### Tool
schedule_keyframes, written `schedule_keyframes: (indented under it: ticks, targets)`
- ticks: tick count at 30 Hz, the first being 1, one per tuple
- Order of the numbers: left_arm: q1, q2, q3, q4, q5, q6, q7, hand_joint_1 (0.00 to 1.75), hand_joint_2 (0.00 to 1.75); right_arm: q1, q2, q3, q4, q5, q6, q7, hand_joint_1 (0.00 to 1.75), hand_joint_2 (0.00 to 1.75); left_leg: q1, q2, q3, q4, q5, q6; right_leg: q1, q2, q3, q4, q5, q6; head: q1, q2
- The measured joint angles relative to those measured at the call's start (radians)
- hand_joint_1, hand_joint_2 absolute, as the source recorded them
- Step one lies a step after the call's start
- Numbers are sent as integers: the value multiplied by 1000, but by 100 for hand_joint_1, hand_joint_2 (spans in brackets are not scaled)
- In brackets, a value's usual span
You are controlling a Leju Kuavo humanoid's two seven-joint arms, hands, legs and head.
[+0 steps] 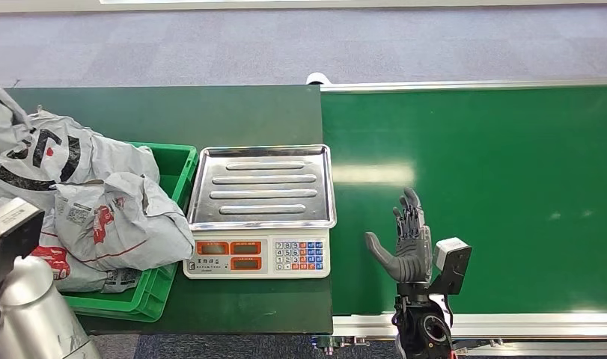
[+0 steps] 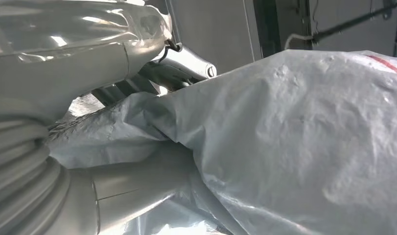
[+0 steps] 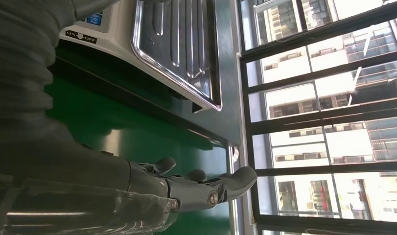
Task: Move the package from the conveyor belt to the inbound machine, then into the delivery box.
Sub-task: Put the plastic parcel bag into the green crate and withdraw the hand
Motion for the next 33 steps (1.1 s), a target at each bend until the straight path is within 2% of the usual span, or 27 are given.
schedule_keyframes:
  ticks: [6,9,11,14,16,21,26,27,30,31,33]
  targets:
    - [0,-9,81,-11,4,0,-1,174,175,11,0,2,0,0,-13,-3,0,175,0,-1,0,0,0,0,0,0,0,0,0,0,0,0]
    - [-2,-16,117,56,-74,0,12,175,175,15,0,3,-2,-1,-25,-3,0,175,0,-1,1,0,0,0,0,0,0,0,0,0,0,0]
    - [-4,-11,132,167,-171,-1,99,175,175,17,1,3,-3,2,-27,0,0,175,0,-1,2,0,0,0,0,0,1,0,0,0,0,0]
    - [12,35,88,369,-288,-20,393,174,175,17,2,2,-4,14,-27,8,0,175,0,1,2,0,0,0,0,1,1,0,1,-1,0,0]
    - [24,76,29,478,-310,-32,526,171,175,17,2,1,-5,20,-26,11,0,175,0,2,2,0,0,0,0,1,1,0,1,-1,0,0]
    - [35,142,-69,618,-318,-60,614,168,175,17,2,0,-8,25,-23,15,0,175,0,2,2,0,0,0,0,1,0,0,1,-1,0,0]
    - [38,176,-117,664,-319,-69,631,160,175,17,3,-1,-11,28,-20,16,0,175,0,1,2,0,0,0,0,1,1,0,1,-1,0,0]
    - [37,180,-123,668,-319,-70,633,127,175,17,3,-1,-12,28,-20,16,0,175,0,1,2,0,0,0,0,1,1,0,1,-1,0,0]
    - [39,193,-139,676,-310,-66,648,8,175,17,3,-2,-12,31,-18,19,0,175,0,1,2,0,0,0,0,1,1,0,1,-1,0,0]
    - [40,197,-145,676,-305,-57,651,0,175,17,3,-2,-13,32,-17,21,0,175,0,1,2,0,0,0,0,1,1,0,1,-1,0,0]
    - [45,201,-153,669,-299,-30,635,0,175,17,3,-2,-15,36,-16,24,0,175,0,1,3,0,0,0,0,1,1,0,1,-1,0,0]
